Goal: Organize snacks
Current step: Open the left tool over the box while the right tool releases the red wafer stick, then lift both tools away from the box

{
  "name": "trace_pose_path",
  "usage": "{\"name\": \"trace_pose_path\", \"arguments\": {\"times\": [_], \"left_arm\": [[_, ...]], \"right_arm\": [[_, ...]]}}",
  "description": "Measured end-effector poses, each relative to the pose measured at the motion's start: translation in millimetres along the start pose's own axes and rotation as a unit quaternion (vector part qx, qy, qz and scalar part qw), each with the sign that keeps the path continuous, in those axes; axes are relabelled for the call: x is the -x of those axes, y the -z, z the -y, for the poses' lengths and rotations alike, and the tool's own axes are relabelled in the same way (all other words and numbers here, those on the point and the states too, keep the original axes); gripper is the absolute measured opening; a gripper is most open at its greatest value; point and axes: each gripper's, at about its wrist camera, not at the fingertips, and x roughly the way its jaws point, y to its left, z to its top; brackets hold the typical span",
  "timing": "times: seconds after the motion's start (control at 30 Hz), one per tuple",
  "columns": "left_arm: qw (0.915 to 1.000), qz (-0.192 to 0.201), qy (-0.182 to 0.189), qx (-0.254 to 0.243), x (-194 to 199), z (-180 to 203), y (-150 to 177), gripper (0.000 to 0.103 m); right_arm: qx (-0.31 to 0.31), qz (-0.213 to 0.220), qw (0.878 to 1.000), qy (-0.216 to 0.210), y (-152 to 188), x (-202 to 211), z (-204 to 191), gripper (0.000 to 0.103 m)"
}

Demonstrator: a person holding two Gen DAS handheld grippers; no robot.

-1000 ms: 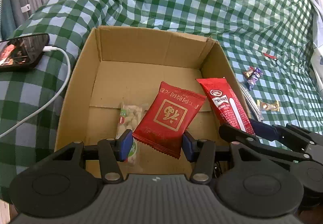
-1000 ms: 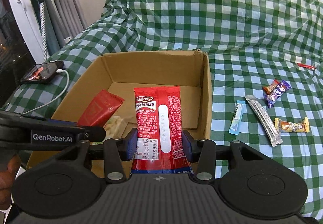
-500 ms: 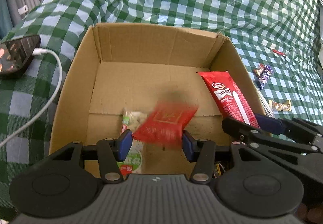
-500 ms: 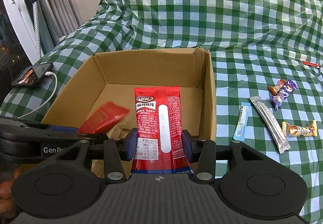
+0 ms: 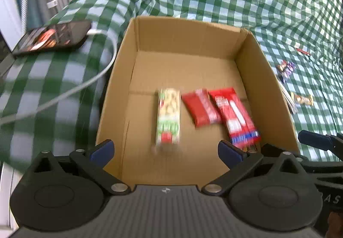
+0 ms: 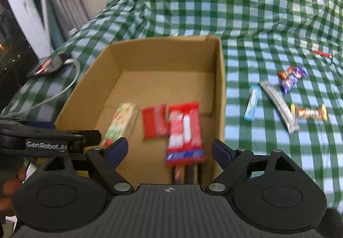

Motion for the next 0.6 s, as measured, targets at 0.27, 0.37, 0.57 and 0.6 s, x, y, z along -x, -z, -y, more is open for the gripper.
{"name": "trace_pose_path", "arguments": {"times": [0.27, 0.37, 0.57, 0.6], "left_arm": [[0.9996, 0.023, -0.016, -0.006, 56, -8, 46, 0.103], [0.9988, 0.045, -0.018, -0.006, 76, -6, 55, 0.103], [0.9969, 0.076, -0.022, 0.000, 104, 1, 67, 0.103], [0.9966, 0.080, -0.021, 0.001, 107, 1, 69, 0.103]], "right_arm": [[0.016, 0.002, 1.000, 0.002, 36, 48, -22, 0.091], [0.028, 0.022, 0.999, 0.001, 44, 69, -28, 0.092], [0.056, 0.072, 0.996, 0.006, 56, 104, -38, 0.093], [0.059, 0.078, 0.995, 0.007, 57, 109, -39, 0.093]]}}
